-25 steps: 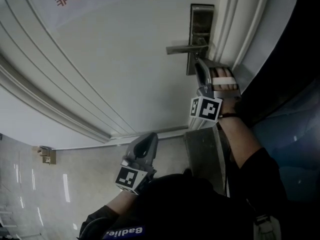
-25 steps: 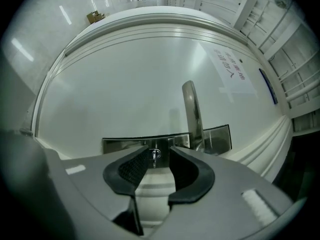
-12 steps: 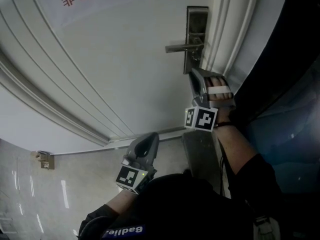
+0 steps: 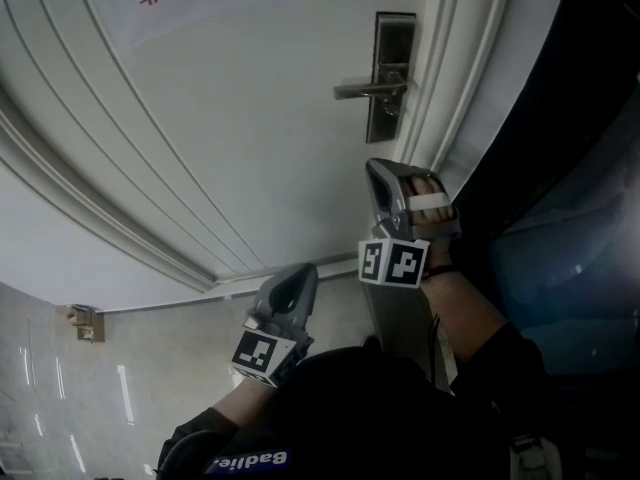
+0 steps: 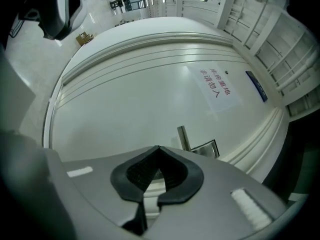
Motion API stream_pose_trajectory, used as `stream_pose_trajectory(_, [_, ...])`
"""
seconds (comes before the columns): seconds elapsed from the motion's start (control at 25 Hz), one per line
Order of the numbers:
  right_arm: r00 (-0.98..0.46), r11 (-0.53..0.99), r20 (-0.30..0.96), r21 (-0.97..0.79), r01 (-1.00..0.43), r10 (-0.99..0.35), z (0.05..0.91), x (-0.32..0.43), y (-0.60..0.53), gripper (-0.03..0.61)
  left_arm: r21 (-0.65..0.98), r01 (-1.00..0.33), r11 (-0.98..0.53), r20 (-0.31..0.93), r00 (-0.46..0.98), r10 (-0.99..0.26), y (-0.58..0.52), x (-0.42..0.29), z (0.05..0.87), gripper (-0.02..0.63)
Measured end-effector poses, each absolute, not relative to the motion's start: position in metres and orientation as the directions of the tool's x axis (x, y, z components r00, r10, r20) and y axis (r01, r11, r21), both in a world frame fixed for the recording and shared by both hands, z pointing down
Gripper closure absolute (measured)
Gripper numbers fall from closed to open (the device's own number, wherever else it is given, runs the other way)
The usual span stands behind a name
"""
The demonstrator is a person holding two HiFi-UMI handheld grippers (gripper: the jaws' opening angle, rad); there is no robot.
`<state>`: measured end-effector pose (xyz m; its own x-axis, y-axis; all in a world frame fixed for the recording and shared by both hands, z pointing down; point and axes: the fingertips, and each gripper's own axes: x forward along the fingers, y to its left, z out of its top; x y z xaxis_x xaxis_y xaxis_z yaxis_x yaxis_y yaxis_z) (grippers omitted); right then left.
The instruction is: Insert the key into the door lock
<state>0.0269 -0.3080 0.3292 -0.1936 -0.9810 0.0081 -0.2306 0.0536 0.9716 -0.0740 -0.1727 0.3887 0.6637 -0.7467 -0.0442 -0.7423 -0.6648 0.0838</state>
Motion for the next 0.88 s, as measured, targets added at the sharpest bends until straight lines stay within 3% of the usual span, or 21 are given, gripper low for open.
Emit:
stream_pose_trajectory(0.36, [-0.291,0.25,0.105,0.816,-0.521,-0.951,0.348,0.007,-0.248,0.574,0.1,-0.719,-0.687,-0.054,0.686,-0.726,-0.158,-0.083,0.384,0.598])
stream_pose_trajectory(0.88, [-0.443,0.504,0.241,0.465,-0.728,-0.863,0.41,-0.044,-0.18,0.574,0.084,-0.667,-0.74,-0.058,0.738,-0.672,-0.126,-0.1,0.382,0.598])
